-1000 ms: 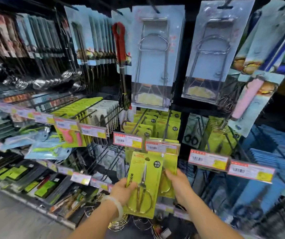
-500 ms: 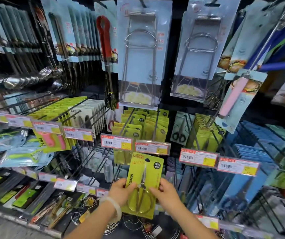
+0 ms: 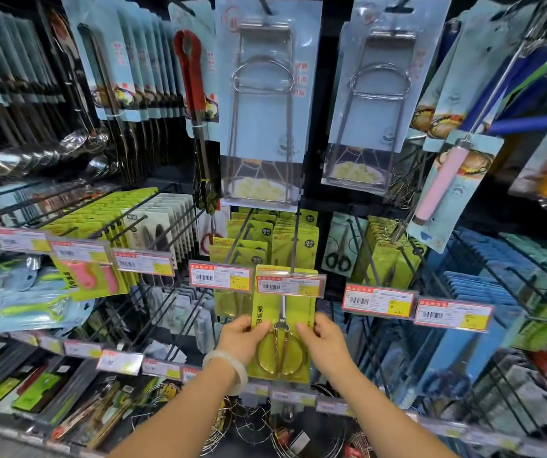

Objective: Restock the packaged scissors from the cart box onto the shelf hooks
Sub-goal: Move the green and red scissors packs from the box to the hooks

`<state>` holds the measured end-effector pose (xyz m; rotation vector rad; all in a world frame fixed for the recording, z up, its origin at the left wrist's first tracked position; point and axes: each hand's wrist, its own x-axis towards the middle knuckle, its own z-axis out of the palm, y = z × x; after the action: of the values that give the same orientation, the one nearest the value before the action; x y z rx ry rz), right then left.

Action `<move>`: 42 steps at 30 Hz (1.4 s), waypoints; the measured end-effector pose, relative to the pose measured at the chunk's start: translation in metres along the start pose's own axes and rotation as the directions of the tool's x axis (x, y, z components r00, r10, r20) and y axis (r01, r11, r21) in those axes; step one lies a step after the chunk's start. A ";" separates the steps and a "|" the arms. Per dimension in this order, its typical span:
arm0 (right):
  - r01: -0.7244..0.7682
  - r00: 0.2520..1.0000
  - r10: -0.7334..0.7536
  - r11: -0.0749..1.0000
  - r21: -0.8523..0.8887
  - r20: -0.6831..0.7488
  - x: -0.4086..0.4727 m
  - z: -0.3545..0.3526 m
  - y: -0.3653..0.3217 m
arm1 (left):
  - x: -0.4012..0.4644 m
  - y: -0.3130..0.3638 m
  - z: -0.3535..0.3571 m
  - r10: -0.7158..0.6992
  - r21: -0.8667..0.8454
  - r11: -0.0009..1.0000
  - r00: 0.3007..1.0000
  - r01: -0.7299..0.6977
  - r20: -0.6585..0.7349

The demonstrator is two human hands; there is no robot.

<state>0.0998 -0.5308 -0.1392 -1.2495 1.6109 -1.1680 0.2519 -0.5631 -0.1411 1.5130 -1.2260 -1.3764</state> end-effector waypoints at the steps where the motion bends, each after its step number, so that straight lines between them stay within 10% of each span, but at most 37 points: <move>1: -0.005 1.000 0.005 1.000 0.007 -0.002 0.000 0.000 0.002 | -0.001 -0.001 0.001 -0.002 0.011 1.000 1.000 0.002 0.008; 42: 0.037 0.996 -0.043 0.995 -0.088 -0.077 0.005 -0.007 0.005 | 0.008 0.000 0.014 0.086 -0.002 0.996 0.996 -0.086 0.037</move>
<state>0.0910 -0.5333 -0.1418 -1.3106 1.7178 -1.1968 0.2376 -0.5699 -0.1456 1.4232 -1.2982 -1.3539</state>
